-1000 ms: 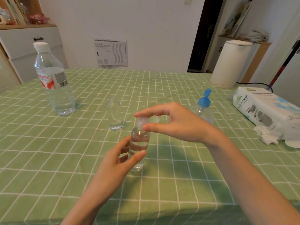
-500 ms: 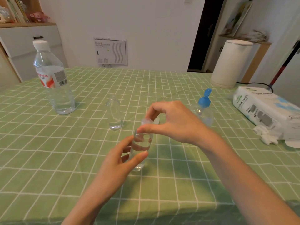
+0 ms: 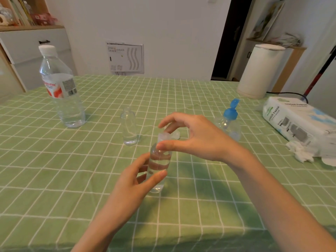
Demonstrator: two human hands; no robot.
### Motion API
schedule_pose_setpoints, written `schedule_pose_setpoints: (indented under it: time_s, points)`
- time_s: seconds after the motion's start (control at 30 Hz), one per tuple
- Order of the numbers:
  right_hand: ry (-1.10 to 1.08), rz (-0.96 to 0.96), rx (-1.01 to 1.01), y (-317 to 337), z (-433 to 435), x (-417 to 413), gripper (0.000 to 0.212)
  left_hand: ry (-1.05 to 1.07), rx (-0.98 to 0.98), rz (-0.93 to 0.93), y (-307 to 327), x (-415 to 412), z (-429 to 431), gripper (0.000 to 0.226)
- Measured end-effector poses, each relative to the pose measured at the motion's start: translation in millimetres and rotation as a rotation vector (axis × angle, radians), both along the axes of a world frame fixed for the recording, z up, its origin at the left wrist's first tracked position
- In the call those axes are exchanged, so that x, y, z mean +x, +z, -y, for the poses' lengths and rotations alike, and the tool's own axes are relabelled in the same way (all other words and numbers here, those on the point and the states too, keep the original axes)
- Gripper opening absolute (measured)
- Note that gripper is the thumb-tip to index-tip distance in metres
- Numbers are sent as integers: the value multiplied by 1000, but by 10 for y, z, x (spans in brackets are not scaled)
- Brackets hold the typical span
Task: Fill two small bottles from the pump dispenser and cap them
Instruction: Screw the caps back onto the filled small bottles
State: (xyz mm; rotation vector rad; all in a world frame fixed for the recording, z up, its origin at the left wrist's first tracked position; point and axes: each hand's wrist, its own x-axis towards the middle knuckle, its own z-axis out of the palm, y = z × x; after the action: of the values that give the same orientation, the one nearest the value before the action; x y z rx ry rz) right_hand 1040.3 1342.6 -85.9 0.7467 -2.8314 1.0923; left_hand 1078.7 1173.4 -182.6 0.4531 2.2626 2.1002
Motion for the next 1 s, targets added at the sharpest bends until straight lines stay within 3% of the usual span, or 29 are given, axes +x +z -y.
schedule_pose_setpoints:
  time_s: [0.17, 0.3, 0.4, 0.57, 0.8, 0.9, 1.0]
  points:
    - [62, 8, -51, -23, -13, 11, 21, 16, 2, 0, 2, 4, 9, 40]
    - [-15, -46, 18, -62, 49, -6, 29, 14, 1, -7, -3, 25, -27, 42]
    - [22, 19, -5, -55, 28, -6, 31, 10, 13, 2, -3, 28, -27, 36]
    - [38, -21, -82, -73, 13, 10, 21, 33, 12, -6, 5, 24, -33, 38]
    - [-19, -141, -71, -128, 139, -44, 29, 251, -28, -62, -3, 41, -153, 46]
    - [24, -119, -82, -118, 143, -99, 31, 247, -48, -54, 18, -24, -134, 57]
    - [23, -86, -145, -151, 62, -202, 40, 198, -43, -32, 62, -168, -73, 47]
